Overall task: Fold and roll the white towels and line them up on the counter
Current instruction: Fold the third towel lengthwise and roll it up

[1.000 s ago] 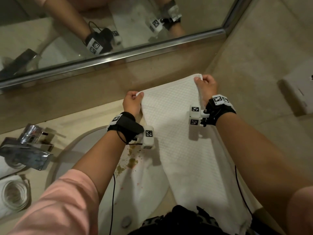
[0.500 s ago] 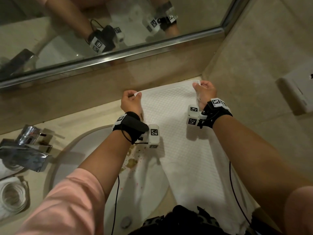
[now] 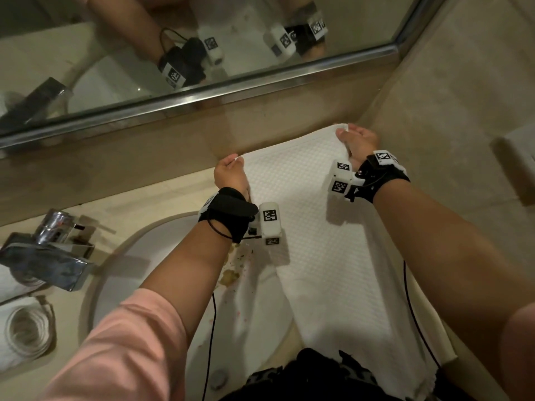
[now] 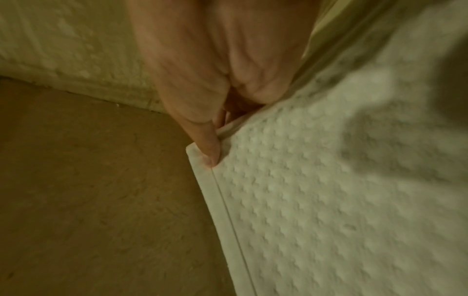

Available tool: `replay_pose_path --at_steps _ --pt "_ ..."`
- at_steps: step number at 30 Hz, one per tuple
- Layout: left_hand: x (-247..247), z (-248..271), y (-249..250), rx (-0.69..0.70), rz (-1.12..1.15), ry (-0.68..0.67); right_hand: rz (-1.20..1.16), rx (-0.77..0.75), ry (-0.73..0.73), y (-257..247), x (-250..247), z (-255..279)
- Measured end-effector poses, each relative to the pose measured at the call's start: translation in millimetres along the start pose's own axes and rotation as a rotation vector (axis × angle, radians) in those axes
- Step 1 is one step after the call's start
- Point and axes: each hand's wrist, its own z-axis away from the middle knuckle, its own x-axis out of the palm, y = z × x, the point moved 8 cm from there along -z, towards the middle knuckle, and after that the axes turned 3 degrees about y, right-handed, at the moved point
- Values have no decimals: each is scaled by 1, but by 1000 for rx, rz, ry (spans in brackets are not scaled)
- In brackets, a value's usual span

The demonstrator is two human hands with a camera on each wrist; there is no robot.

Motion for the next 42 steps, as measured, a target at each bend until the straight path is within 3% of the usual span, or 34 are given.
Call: replay_pose_path --at_steps 3,9,16,21,34,42 --pt "-1 -3 -1 -5 -22 -14 -54 36 -57 6 1 6" --pt "-9 -9 3 47 -224 -4 120 36 27 12 -6 -17" --pt "-7 -5 13 126 -311 41 354 -229 211 -14 -4 -9" --pt "-9 -1 9 119 -416 79 525 -236 239 -11 -6 -15" --pt "-11 -1 11 215 -543 109 909 -271 184 -19 -2 -21" --pt "-27 23 -15 157 -542 11 975 -455 209 -17 -47 25"
